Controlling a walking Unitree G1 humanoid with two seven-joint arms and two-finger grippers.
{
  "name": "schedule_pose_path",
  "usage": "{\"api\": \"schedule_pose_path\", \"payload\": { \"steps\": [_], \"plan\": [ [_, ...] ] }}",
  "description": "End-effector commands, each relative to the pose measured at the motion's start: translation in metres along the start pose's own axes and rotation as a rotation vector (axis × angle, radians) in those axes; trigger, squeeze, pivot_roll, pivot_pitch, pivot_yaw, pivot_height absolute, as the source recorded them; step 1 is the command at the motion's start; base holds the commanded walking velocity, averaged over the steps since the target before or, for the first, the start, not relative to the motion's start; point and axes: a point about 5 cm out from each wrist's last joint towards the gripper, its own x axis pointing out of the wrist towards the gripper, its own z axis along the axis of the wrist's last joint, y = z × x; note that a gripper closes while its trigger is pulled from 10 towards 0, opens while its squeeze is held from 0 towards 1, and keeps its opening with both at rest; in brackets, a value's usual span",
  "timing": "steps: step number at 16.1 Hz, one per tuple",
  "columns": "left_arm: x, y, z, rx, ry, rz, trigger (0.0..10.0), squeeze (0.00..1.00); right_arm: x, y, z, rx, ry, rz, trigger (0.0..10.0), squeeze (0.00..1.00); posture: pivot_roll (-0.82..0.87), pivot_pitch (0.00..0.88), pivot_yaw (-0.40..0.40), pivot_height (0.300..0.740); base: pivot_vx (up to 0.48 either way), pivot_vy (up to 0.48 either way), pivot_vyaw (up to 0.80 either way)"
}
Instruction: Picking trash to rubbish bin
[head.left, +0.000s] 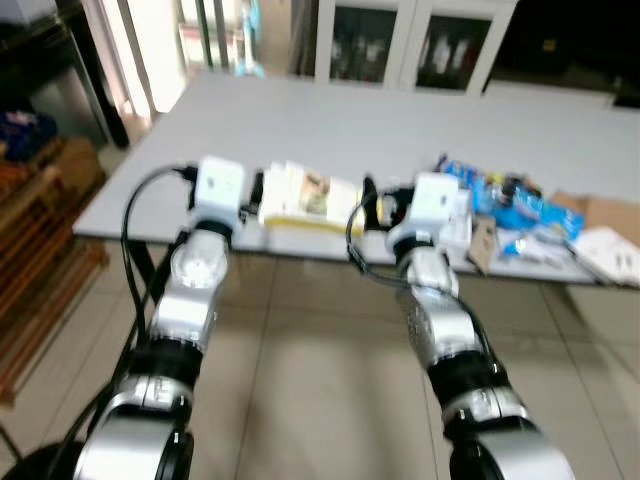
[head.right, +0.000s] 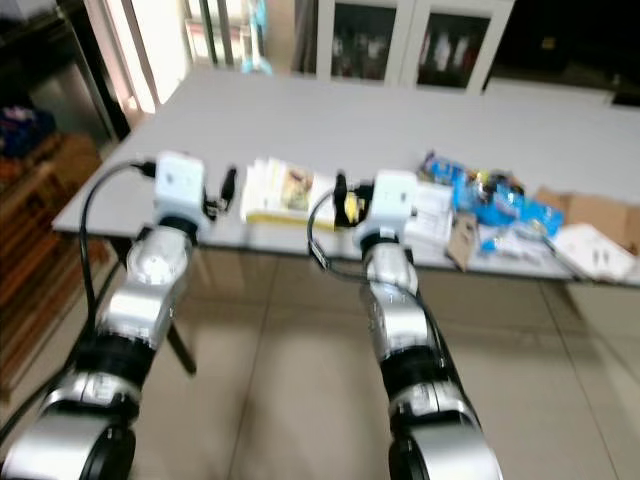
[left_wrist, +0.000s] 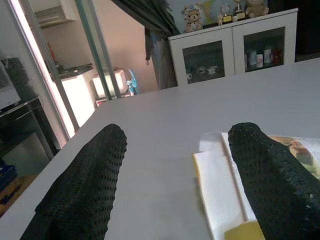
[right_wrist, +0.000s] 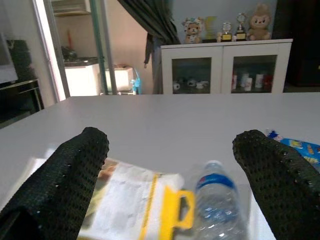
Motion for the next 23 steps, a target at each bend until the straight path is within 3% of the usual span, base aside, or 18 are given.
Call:
{"api": "schedule_pose_path", "payload": {
  "steps": [1, 23],
  "plan": [
    [0.0013, -0.0117, 0.0035, -0.002, -0.006, -0.032, 10.0, 0.0, 0.001, -0.0137, 0.003, -0.009, -0.01, -0.037, 10.0, 0.0, 0.04, 0.013, -0.054, 0.74, 0.368, 0.0, 0.0],
    [0.0024, -0.0128, 0.0064, 0.003, -0.018, -0.034, 10.0, 0.0, 0.0005, -0.0126, 0.0006, -0.01, -0.003, -0.032, 10.0, 0.0, 0.04, 0.012, -0.058, 0.74, 0.368, 0.0, 0.0]
  ]
}}
